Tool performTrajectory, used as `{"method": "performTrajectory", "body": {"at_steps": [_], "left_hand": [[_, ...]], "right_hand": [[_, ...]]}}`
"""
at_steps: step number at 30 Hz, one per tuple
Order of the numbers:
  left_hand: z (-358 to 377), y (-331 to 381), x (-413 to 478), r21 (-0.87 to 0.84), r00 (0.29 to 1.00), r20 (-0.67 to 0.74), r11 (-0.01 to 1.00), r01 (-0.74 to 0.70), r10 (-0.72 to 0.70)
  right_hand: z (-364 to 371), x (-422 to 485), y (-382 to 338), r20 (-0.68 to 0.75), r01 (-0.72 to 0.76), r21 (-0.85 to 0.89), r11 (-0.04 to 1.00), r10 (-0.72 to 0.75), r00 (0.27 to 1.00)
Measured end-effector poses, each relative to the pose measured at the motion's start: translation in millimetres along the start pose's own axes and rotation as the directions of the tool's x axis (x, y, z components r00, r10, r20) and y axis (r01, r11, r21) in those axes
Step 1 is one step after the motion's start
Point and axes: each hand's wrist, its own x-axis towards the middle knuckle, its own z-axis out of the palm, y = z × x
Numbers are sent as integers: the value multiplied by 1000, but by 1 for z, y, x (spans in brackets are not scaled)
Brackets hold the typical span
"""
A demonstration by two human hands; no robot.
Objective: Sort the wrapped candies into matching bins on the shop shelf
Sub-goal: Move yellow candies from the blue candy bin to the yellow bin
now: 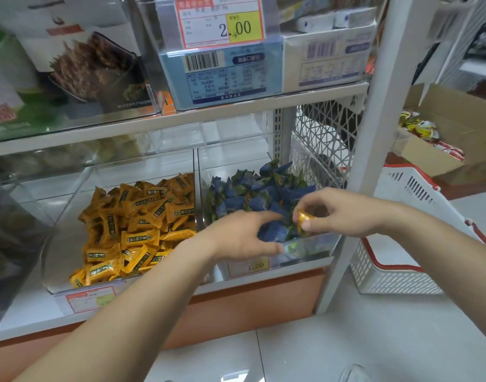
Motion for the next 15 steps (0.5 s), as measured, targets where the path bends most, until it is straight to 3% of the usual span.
{"method": "performTrajectory", "body": {"at_steps": [4,8,12,15], "left_hand": [[-9,-1,12,-162,969,-244,987,-12,-29],[-6,3,36,-209,914,-382,976,58,-136],[0,0,60,-278,908,-355,952,124,-222],[4,-4,76,-216,923,-317,964,153,-218]], "right_hand": [[24,18,-1,-294,-4,-135,991,-36,955],[46,27,1,-184,26,-252,967,-75,980],[51,20,2,-121,38,-311,950,-79,990],[51,18,2,-110,31,-321,947,-69,992]]}}
